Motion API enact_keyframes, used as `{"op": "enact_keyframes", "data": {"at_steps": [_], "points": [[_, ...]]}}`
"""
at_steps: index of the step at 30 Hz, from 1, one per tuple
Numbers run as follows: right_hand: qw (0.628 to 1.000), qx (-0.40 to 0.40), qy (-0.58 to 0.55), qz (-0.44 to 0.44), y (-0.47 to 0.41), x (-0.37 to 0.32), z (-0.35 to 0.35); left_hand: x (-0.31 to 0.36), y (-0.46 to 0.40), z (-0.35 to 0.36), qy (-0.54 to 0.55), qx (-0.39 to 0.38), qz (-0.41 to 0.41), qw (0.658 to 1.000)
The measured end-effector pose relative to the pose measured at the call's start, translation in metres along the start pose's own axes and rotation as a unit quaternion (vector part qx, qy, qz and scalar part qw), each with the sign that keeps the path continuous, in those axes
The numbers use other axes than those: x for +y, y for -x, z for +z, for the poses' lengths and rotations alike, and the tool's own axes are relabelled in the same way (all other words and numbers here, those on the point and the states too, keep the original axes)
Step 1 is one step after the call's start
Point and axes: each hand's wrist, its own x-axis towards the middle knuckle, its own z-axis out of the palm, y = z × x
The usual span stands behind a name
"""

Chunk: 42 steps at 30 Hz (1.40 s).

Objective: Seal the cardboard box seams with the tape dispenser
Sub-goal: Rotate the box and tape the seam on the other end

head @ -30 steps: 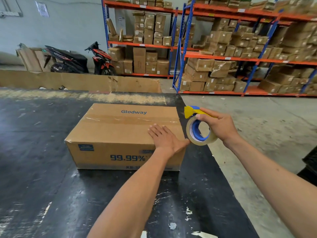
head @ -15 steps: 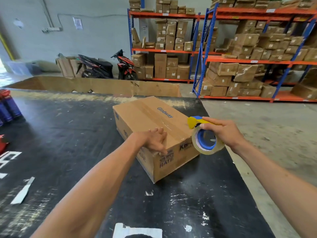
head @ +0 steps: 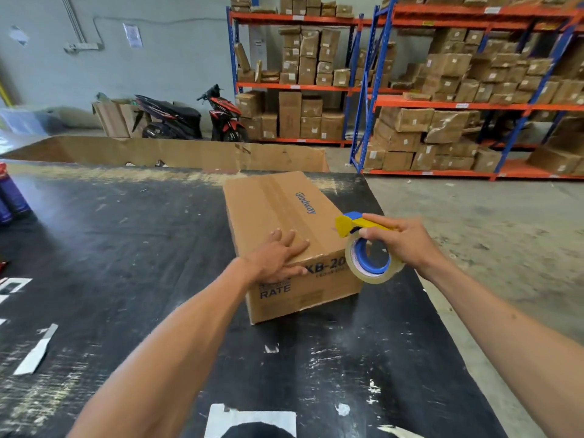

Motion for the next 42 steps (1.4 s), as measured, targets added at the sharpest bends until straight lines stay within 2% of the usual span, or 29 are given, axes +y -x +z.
{"op": "enact_keyframes", "data": {"at_steps": [2,5,7,11,18,23,30,36,39,41,42], "points": [[1.0,-0.024,0.015,0.0,0.004,0.002,0.0,-0.019,0.012,-0.002,0.009,-0.011,0.032,0.999],[0.998,-0.051,0.034,-0.001,0.008,0.002,-0.002,-0.024,0.011,-0.004,-0.044,0.01,0.047,0.998],[0.996,-0.069,0.05,-0.002,0.009,0.0,-0.001,-0.005,0.0,0.002,-0.092,0.033,0.017,0.995],[0.995,-0.087,0.045,-0.017,0.008,-0.004,0.0,0.026,-0.02,0.021,-0.085,0.068,-0.04,0.993],[0.996,-0.074,-0.004,-0.048,0.009,-0.008,0.004,0.0,-0.014,0.018,-0.045,0.06,0.047,0.996],[0.994,-0.099,-0.007,-0.049,0.009,-0.012,0.01,-0.006,-0.011,0.017,-0.035,0.055,0.081,0.995],[0.996,-0.069,-0.004,-0.051,0.007,-0.017,0.026,0.003,-0.005,0.017,-0.03,0.049,0.05,0.997],[0.995,-0.074,0.015,-0.064,0.011,-0.024,0.03,0.025,-0.008,0.016,-0.012,0.063,0.008,0.998],[0.993,-0.086,0.03,-0.073,0.018,-0.025,0.031,0.029,-0.01,0.015,0.05,0.063,0.0,0.997],[0.991,-0.083,0.051,-0.088,0.024,-0.022,0.028,0.024,0.0,0.005,0.194,0.072,0.008,0.978],[0.989,-0.075,0.071,-0.102,0.027,-0.019,0.025,0.02,0.008,-0.003,0.301,0.083,-0.006,0.95]]}}
